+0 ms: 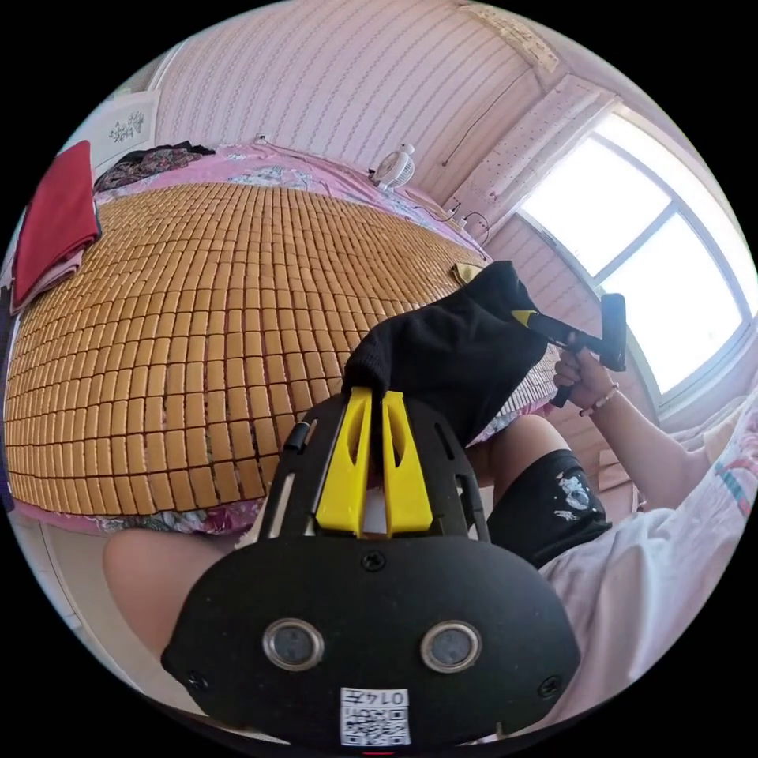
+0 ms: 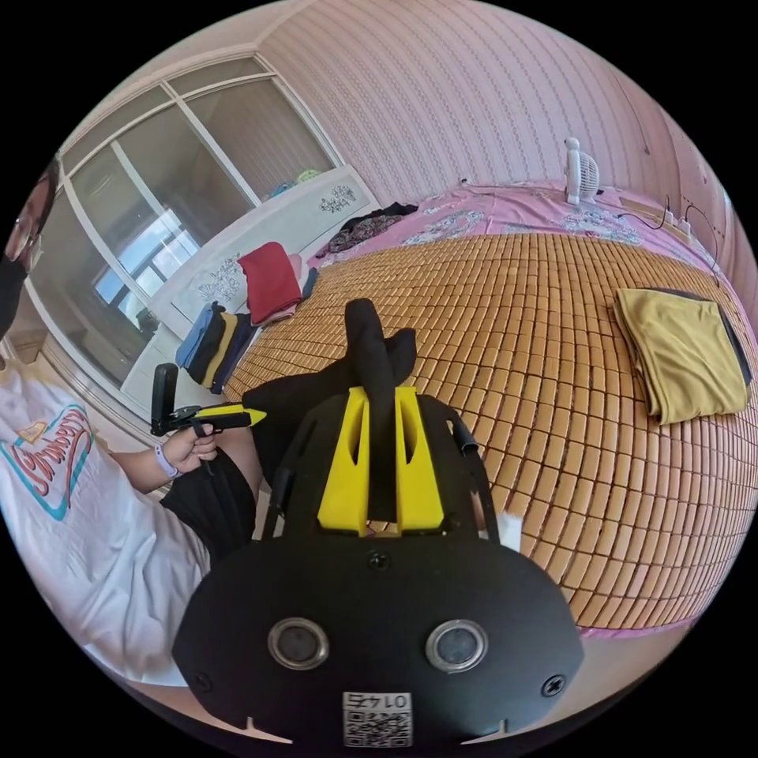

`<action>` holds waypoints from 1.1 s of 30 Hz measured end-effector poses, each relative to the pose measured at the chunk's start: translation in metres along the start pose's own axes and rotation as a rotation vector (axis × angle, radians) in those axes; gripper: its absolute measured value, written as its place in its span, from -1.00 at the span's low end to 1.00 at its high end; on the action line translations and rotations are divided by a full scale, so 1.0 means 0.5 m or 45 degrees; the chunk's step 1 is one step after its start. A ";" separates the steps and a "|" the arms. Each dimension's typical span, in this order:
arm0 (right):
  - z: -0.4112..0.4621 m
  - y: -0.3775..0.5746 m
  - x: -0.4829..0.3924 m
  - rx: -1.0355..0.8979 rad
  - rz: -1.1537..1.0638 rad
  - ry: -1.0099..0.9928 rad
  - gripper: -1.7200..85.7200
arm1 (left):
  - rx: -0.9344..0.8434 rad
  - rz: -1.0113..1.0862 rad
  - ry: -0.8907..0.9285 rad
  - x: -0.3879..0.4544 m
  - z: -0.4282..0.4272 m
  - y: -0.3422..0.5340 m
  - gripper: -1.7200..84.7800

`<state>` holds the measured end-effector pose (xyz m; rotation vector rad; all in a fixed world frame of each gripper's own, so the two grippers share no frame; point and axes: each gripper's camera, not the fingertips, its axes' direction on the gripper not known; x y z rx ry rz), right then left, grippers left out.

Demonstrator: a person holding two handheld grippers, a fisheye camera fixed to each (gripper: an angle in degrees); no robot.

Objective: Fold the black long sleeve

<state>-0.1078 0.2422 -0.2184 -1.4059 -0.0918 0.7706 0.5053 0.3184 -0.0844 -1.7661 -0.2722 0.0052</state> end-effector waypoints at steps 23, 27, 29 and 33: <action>0.221 -0.852 -0.799 -0.105 -1.332 -0.227 -0.84 | 0.912 -0.196 -0.298 -0.207 -0.649 0.293 -0.98; 0.427 -1.046 -0.984 -0.187 -1.541 -0.215 -0.83 | 1.054 -0.321 -0.424 -0.361 -0.676 0.241 -0.96; 0.601 -1.182 -1.118 -0.231 -1.614 -0.186 -0.81 | 1.153 -0.451 -0.646 -0.496 -0.671 0.174 -0.93; 0.825 -1.357 -1.226 -0.160 -1.271 -0.092 -0.77 | 1.095 -0.826 -0.722 -0.760 -0.629 0.086 -0.78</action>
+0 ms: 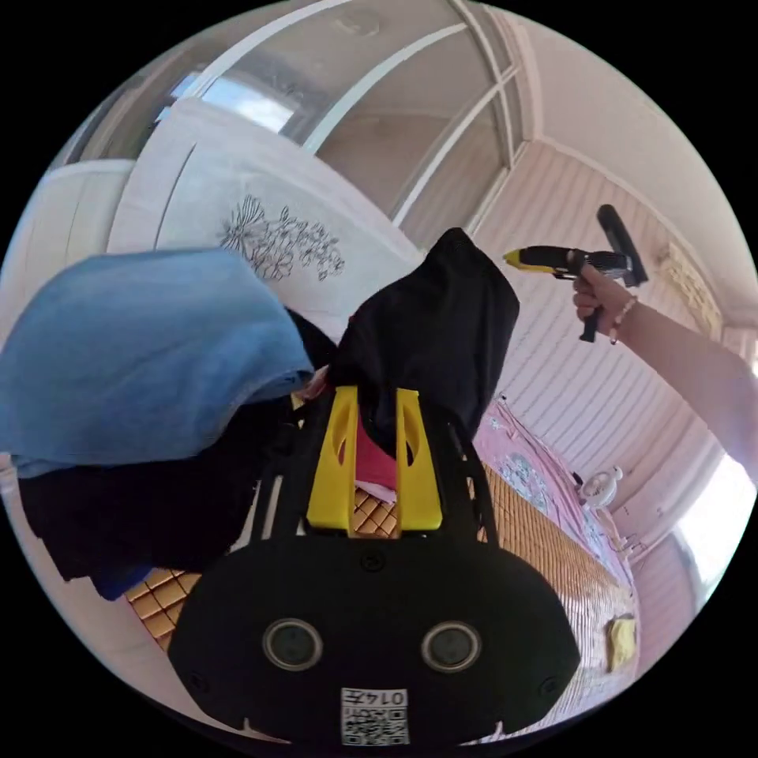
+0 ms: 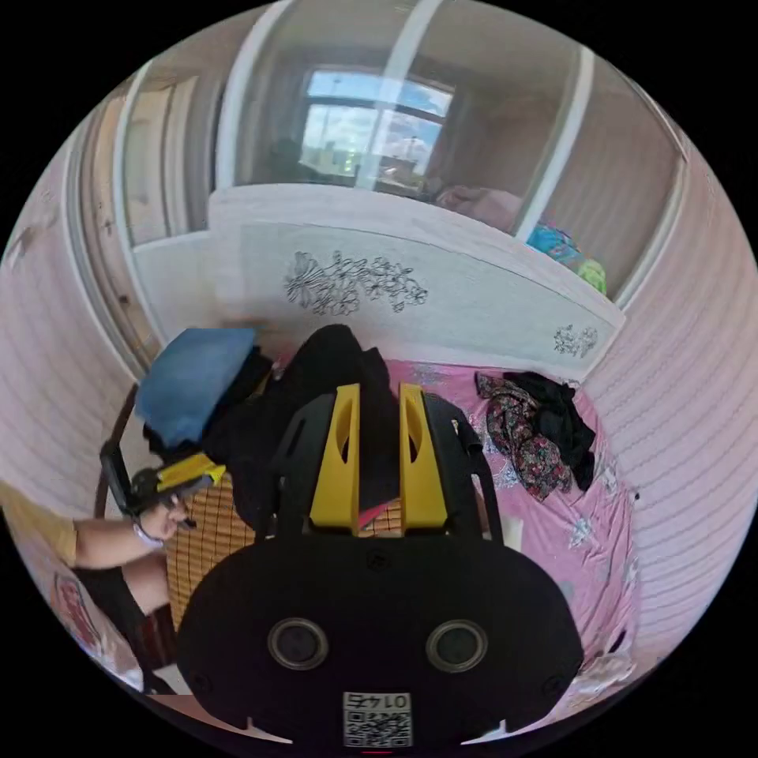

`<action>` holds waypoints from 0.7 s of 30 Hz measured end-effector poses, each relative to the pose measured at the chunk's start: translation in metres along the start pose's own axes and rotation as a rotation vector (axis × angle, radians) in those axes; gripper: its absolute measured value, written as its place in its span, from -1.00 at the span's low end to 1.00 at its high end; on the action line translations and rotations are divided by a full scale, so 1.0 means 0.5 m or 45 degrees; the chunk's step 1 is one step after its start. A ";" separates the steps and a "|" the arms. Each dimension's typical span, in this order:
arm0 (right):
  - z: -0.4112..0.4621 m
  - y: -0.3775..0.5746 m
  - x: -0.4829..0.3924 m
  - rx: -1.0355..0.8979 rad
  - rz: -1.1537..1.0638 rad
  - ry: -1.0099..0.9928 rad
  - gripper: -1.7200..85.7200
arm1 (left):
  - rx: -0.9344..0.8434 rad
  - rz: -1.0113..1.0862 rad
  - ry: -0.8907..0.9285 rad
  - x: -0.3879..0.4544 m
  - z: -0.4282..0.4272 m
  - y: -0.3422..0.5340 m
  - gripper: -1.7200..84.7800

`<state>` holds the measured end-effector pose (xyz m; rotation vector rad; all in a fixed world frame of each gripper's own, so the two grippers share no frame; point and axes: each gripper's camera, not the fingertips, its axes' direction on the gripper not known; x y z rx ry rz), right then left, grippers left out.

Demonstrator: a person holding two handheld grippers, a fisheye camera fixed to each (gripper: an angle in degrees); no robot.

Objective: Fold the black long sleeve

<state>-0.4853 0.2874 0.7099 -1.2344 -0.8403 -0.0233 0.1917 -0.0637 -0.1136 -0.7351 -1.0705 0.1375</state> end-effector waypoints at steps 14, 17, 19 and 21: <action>-0.160 1.231 -0.387 -0.588 0.822 -0.181 -0.75 | -0.405 0.314 0.231 0.164 -0.381 0.354 -0.78; -0.379 1.467 -0.619 -0.646 1.167 -0.026 -0.76 | -0.491 0.349 0.289 0.244 -0.457 0.385 -0.80; -0.498 1.556 -0.744 -0.607 1.346 0.093 -0.77 | -0.495 0.444 0.354 0.319 -0.478 0.396 -0.82; -0.598 1.610 -0.855 -0.495 1.470 0.271 -0.79 | -0.476 0.560 0.455 0.409 -0.492 0.396 -0.85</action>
